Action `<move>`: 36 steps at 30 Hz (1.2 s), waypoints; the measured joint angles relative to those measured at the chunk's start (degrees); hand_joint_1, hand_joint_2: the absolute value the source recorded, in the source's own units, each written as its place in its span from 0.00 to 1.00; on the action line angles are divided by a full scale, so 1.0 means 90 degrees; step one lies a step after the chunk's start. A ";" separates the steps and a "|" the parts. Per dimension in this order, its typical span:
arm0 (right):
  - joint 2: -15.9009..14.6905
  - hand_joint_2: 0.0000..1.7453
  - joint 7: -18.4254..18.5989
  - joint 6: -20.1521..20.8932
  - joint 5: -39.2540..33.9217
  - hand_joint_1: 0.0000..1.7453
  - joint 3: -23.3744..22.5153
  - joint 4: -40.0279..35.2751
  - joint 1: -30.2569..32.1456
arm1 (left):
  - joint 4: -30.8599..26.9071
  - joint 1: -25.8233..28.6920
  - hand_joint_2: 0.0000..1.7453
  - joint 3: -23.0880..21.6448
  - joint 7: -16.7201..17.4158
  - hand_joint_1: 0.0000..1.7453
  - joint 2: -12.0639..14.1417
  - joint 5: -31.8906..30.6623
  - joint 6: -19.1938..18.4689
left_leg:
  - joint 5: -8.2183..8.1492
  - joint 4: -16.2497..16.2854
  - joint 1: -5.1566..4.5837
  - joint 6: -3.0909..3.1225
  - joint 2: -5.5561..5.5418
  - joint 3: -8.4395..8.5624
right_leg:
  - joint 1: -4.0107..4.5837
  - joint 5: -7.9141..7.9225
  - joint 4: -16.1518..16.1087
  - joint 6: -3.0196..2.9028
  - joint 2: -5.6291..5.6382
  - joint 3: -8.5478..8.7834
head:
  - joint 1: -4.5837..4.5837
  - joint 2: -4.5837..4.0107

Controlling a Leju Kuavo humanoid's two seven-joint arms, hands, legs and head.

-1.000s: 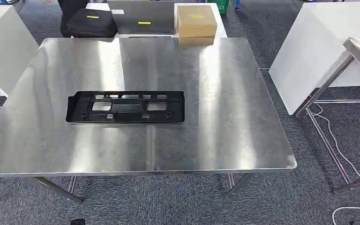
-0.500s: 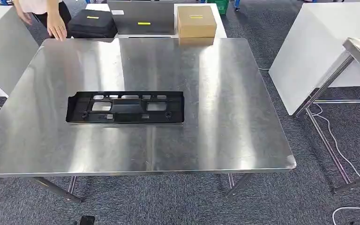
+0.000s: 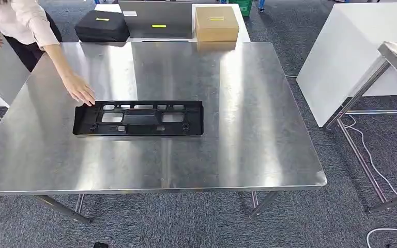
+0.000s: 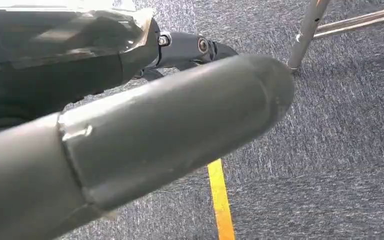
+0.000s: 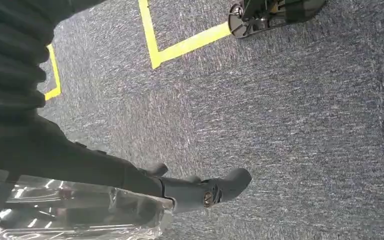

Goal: Take the parts from the cabinet and place them on the table.

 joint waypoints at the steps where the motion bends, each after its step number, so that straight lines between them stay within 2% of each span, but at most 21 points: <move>1: 0.0002 0.00 0.0000 0.0000 0.0010 0.00 0.0022 0.0012 0.0002 | 0.0000 0.0000 0.00 0.0000 0.0019 0.00 0.0007 0.0000 -0.0032 | 0.0000 0.0000 0.0000 0.0000 0.0000 0.0000 | 0.0000 0.0000 0.0000 0.0000 0.0000 0.0000 | -0.0002 0.0000; 10: 0.0056 0.00 0.0134 -0.0022 0.0012 0.00 0.0083 0.0051 0.0007 | 0.0000 -0.0003 0.00 0.0002 -0.0034 0.00 0.0073 0.0002 -0.0044 | 0.0000 0.0000 0.0000 0.0000 0.0001 0.0001 | 0.0000 -0.0001 0.0000 -0.0001 0.0000 -0.0001 | 0.0000 0.0000; 15: 0.0100 0.00 0.0185 -0.0032 0.0015 0.00 0.0085 0.0063 0.0007 | 0.0000 -0.0005 0.00 0.0000 -0.0068 0.00 0.0107 -0.0056 0.0017 | -0.0029 0.0008 -0.0030 0.0039 0.0001 0.0012 | -0.0030 -0.0001 -0.0005 0.0013 0.0000 0.0014 | 0.0000 0.0000; 18: 0.0102 0.00 0.0185 -0.0012 0.0027 0.00 0.0090 0.0068 0.0007 | 0.0000 -0.0002 0.00 0.0000 -0.0144 0.00 0.0117 -0.0056 0.0034 | -0.0051 0.0015 -0.0070 0.0080 0.0001 0.0025 | -0.0068 -0.0011 -0.0007 0.0043 0.0000 0.0028 | 0.0000 0.0000; 22: 0.0100 0.00 0.0185 -0.0002 0.0029 0.00 0.0109 0.0070 0.0007 | 0.0000 -0.0001 0.00 0.0002 -0.0253 0.00 0.0131 -0.0056 0.0071 | -0.0046 -0.0033 -0.0121 0.0159 -0.0001 0.0066 | -0.0112 -0.0011 -0.0072 0.0119 0.0000 0.0081 | -0.0010 0.0000; 23: 0.0087 0.00 0.0185 -0.0002 0.0024 0.00 0.0112 0.0070 0.0009 | 0.0000 0.0002 0.00 0.0002 -0.0275 0.00 0.0124 -0.0056 0.0075 | 0.0002 -0.0073 -0.0086 0.0086 0.0003 0.0082 | -0.0081 -0.0022 -0.0055 -0.0016 0.0000 0.0105 | 0.0012 0.0000; 28: 0.0087 0.00 0.0185 -0.0024 0.0007 0.00 0.0126 0.0070 0.0011 | 0.0000 0.0002 0.00 0.0007 -0.0345 0.00 0.0131 -0.0061 0.0102 | -0.0025 -0.0070 -0.0121 0.0129 -0.0004 0.0093 | -0.0088 -0.0028 -0.0090 0.0004 -0.0002 0.0124 | 0.0022 0.0000; 36: 0.0085 0.00 0.0185 -0.0029 0.0034 0.00 0.0151 0.0070 0.0018 | 0.0000 0.0003 0.00 0.0019 -0.0406 0.00 0.0131 -0.0053 0.0134 | -0.0031 -0.0070 -0.0114 0.0135 -0.0001 0.0106 | -0.0086 -0.0023 -0.0097 0.0018 -0.0002 0.0125 | 0.0019 0.0000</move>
